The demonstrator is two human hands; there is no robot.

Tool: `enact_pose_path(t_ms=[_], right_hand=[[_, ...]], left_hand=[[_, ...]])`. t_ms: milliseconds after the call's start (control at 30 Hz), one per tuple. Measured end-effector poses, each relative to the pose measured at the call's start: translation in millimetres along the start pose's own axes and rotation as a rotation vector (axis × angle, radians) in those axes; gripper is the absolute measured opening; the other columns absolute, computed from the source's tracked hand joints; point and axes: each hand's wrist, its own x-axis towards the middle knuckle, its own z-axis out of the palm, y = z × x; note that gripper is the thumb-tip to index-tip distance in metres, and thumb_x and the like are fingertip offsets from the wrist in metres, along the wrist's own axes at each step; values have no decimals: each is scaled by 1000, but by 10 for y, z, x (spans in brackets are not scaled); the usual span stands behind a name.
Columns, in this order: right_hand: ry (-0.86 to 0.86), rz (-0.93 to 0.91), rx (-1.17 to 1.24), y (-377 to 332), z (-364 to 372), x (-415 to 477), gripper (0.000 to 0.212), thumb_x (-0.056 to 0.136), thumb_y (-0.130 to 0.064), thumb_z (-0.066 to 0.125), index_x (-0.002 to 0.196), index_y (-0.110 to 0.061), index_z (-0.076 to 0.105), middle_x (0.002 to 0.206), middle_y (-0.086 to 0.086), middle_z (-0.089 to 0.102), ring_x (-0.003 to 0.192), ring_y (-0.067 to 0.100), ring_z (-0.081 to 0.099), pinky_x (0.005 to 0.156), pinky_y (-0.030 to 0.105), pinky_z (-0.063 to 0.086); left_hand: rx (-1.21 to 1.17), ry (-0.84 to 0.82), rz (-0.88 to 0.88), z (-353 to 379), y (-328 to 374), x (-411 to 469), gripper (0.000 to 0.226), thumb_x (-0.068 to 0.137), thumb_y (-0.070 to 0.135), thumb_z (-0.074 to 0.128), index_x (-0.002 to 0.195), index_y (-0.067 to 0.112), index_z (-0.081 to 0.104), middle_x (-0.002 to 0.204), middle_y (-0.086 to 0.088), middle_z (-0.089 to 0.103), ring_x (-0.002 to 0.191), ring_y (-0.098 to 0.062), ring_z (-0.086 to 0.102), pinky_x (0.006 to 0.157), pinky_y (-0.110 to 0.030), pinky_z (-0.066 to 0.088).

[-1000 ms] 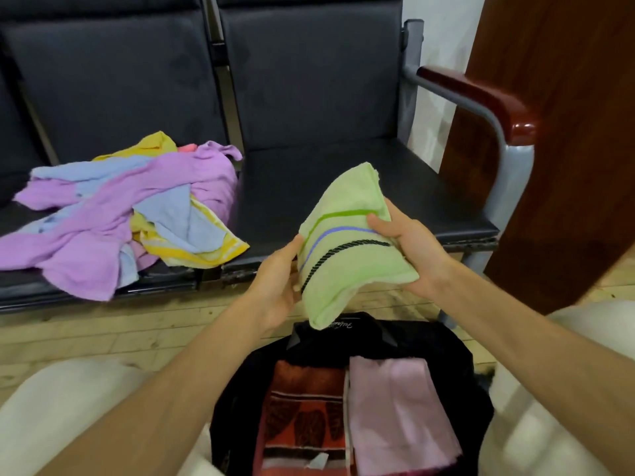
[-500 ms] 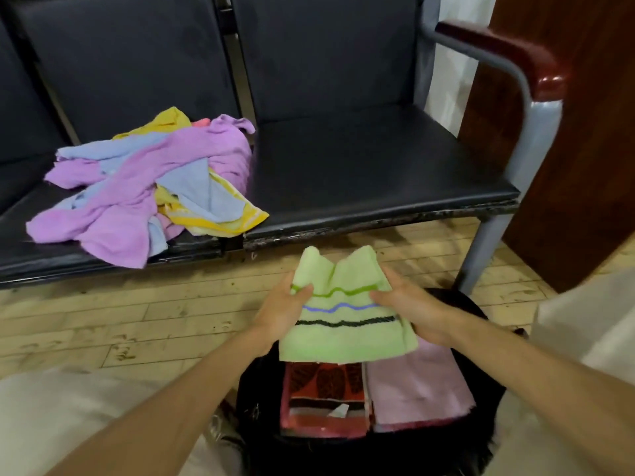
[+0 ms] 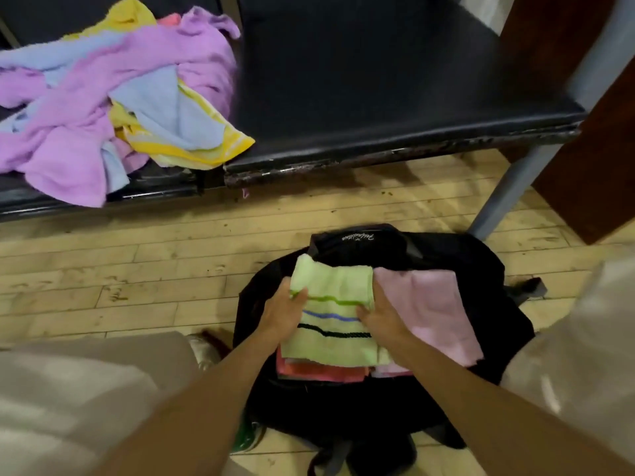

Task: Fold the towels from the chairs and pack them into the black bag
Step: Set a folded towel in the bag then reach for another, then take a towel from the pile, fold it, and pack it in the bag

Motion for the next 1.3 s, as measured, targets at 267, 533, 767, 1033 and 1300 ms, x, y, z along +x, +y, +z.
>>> enact_pose_path(t_ms=[267,533,767,1033,1300], right_hand=[[-8,97,-89,208,182,231,72,98,-3,44,155,-25,6,154,-2,32,132,27,42,98,28,36],[-56,239,-228,-112,37,224,68,94,-15,52,151,-8,14,134,15,50,119,31,52,91,33,46],[-136,140,-302,-840,-313,-27,33,97,-6,47,129,0,47,114,14,56,89,29,66,78,40,54],[-159,-232,-203,-2062,-539,-519,23,97,-8,53,119,-8,58,111,10,66,79,23,70,73,35,59],[-155,-463,-149,-3023,-94,-536,22,94,-1,51,113,-10,57,104,17,66,80,27,65,63,30,59]], left_hand=[[60,53,-153,182,-244,158,31,100,36,43,114,9,46,103,-10,56,95,-31,57,82,-43,49],[188,-100,-223,-30,-96,108,35,97,32,49,118,5,44,113,-14,55,93,-26,55,76,-39,50],[176,-240,-207,-594,458,-152,29,99,29,46,108,3,55,92,-11,65,81,-28,66,73,-38,56],[122,24,152,-1561,1181,-269,31,102,34,38,104,11,58,83,-7,65,63,-20,62,58,-27,47],[38,312,487,-2392,1217,-395,16,100,22,45,113,14,50,83,-4,63,74,-14,61,64,-27,39]])
